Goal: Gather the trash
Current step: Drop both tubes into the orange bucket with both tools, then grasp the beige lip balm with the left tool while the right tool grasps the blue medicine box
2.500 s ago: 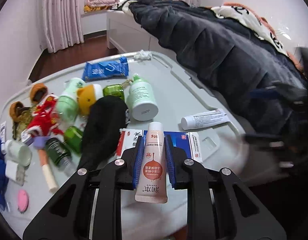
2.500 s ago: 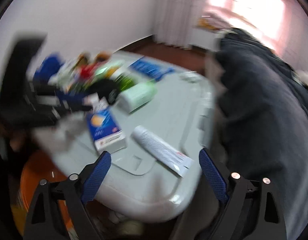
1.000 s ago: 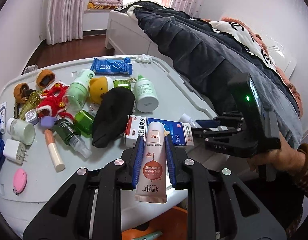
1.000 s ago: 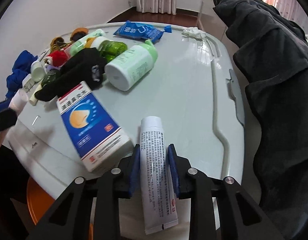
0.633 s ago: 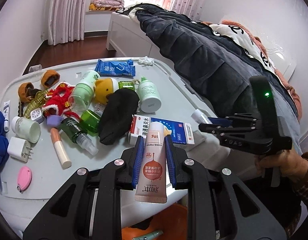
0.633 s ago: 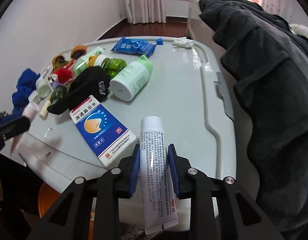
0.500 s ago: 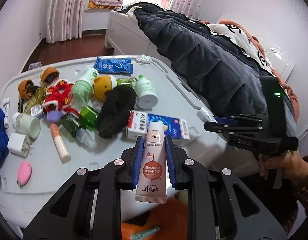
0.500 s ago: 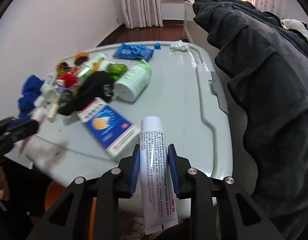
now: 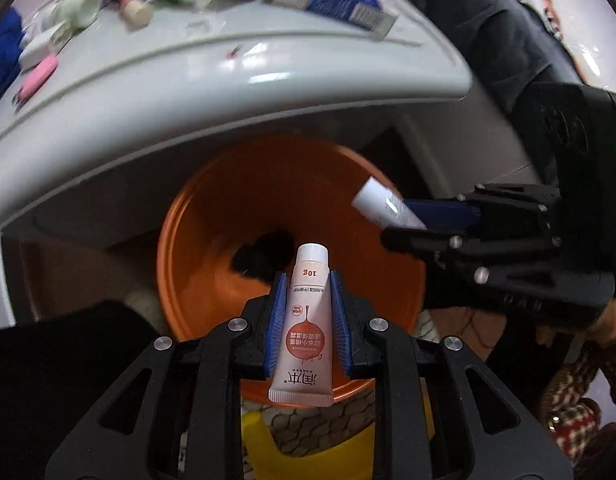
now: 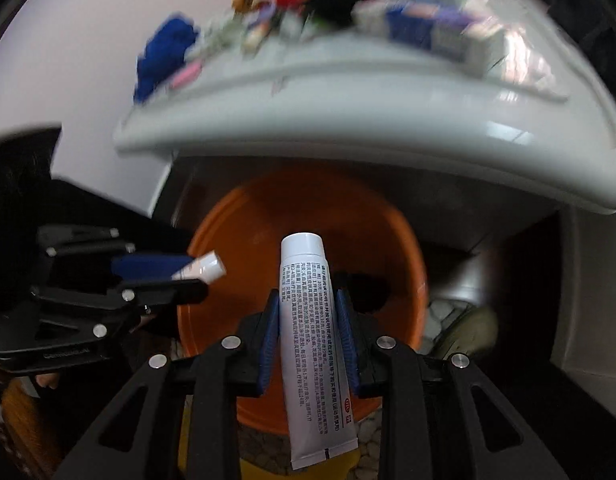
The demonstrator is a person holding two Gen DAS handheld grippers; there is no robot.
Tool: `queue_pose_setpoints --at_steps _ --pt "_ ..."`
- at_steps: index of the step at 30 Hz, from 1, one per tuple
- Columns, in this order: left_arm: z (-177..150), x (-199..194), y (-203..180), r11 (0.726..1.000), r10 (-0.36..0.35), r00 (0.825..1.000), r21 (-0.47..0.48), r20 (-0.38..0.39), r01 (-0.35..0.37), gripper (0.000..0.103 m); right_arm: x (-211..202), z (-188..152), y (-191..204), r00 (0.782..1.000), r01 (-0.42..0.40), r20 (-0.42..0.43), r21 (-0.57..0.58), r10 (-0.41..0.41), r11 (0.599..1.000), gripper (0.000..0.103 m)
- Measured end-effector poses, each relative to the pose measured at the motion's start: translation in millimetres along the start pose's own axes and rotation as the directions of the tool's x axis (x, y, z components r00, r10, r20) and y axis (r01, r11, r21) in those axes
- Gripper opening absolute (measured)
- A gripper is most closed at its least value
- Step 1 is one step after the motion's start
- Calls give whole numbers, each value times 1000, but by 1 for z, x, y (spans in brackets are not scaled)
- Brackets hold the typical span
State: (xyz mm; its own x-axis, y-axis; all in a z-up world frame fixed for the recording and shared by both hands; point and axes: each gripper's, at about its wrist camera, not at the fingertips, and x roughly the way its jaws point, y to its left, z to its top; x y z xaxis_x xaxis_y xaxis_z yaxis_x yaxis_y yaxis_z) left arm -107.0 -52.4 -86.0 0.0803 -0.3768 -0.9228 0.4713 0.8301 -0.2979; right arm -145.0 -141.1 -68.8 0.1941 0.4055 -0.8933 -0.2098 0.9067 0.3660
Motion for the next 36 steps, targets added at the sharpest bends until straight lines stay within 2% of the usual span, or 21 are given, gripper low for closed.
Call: queue_pose_setpoints --at_steps 1,2,3,5,9,11,12,16,17,20,24,27,29,31,33,35,36 --pt "-1 0 1 1000 3 1000 0 -6 -3 33 5 -2 2 1000 -3 -20 -9 2 1000 30" --pt "-3 -2 3 1000 27 1000 -9 -3 -27 47 6 -3 5 1000 18 -9 -19 -19 1000 30" --pt "-3 -3 5 999 49 999 -24 6 -49 61 7 -5 7 1000 30 -9 -27 -30 999 38" --pt "-5 -9 12 997 62 997 -55 35 -60 67 8 -3 6 999 41 -6 -25 -41 999 51" --pt "-1 -18 22 992 81 994 -101 79 -73 67 -8 2 0 996 64 69 -6 -63 998 58" --pt "3 -28 27 991 81 989 -118 123 -66 67 -22 8 0 989 85 126 -14 -83 996 67" --pt "4 -33 28 990 86 985 -126 152 -67 67 -30 11 1 984 87 157 -19 -83 996 67" --pt "14 -59 32 985 129 948 -151 291 -88 67 -72 39 3 953 110 290 -63 -87 992 70" --pt "21 -66 36 983 141 936 -160 324 -93 67 -83 50 6 941 124 326 -77 -92 989 73" --pt "55 -73 46 975 185 913 -188 364 -122 67 -109 77 3 908 123 412 -88 -77 988 78" --pt "100 -64 60 960 237 905 -226 353 -163 67 -130 117 4 841 168 531 -85 -98 982 89" --pt "126 -49 71 943 293 896 -256 335 -213 67 -133 128 -4 807 170 582 -70 -98 983 98" --pt "140 -38 79 937 299 901 -275 315 -215 67 -128 134 -13 811 161 576 -57 -99 985 98" --pt "149 -30 84 931 313 903 -283 295 -231 67 -118 139 -28 835 163 537 -40 -117 986 98" --pt "155 -20 87 925 329 903 -288 277 -249 67 -106 144 -41 848 205 502 -17 -169 979 98" --pt "158 -13 90 916 347 901 -300 261 -266 67 -95 149 -49 864 234 465 -34 -192 972 98" --pt "159 -10 92 913 351 901 -306 256 -269 67 -87 153 -53 869 274 442 -54 -224 960 97"
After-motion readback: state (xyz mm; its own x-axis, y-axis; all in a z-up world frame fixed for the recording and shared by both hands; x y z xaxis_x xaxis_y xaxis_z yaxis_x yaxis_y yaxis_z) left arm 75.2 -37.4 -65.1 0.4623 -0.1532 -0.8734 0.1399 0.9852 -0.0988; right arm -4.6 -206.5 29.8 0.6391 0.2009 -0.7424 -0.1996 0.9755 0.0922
